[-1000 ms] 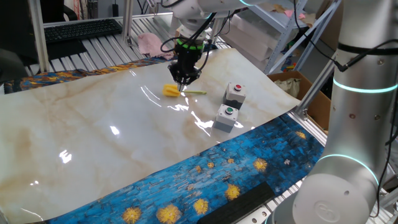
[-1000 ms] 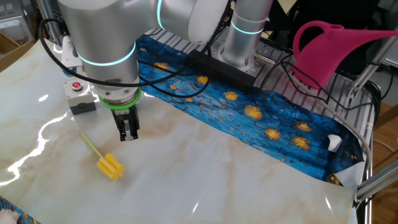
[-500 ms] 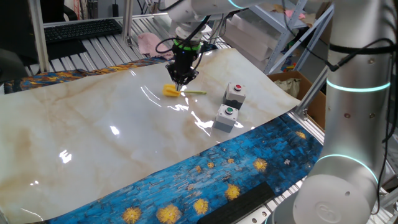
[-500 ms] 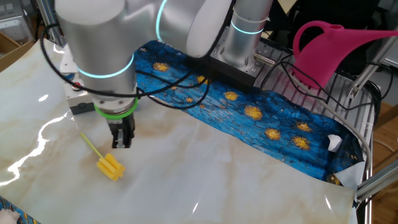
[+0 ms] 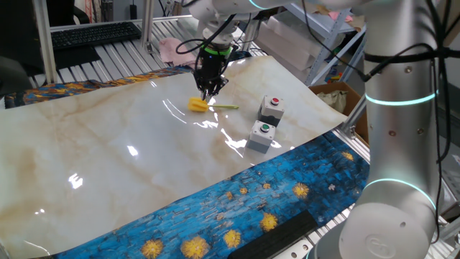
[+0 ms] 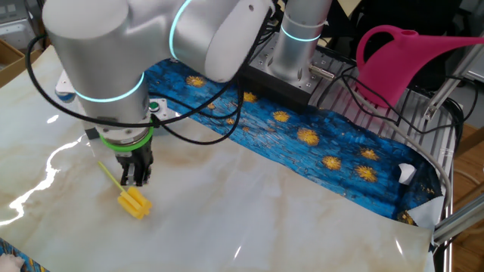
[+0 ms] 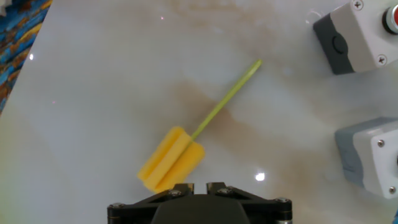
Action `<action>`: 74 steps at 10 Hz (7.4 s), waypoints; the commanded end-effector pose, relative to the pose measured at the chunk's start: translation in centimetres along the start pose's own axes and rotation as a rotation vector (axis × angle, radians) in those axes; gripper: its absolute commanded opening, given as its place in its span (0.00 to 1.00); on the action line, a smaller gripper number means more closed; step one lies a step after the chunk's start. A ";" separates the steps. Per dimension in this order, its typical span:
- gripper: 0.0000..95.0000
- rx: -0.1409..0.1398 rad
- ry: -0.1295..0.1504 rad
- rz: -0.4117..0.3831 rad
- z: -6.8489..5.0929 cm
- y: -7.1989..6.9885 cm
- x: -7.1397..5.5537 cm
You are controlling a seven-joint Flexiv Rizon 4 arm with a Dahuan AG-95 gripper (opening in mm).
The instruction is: Scrub the table with a brush
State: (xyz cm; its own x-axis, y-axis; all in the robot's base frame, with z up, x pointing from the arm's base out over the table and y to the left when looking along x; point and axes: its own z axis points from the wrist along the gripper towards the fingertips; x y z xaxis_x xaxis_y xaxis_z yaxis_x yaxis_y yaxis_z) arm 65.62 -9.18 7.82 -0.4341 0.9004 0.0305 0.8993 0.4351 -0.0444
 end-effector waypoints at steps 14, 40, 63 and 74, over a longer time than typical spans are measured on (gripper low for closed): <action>0.40 -0.071 0.002 0.188 1.4 3.3 -5.8; 0.00 -0.012 0.059 -0.012 2.3 3.1 -7.3; 0.00 -0.057 0.015 -0.181 2.3 3.1 -7.3; 0.20 -0.040 0.043 -0.160 2.1 2.9 -7.5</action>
State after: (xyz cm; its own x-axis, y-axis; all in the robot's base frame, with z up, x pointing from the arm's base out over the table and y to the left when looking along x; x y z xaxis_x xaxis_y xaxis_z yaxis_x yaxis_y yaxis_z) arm 70.88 -14.51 5.53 -0.5721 0.8173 0.0688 0.8196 0.5728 0.0113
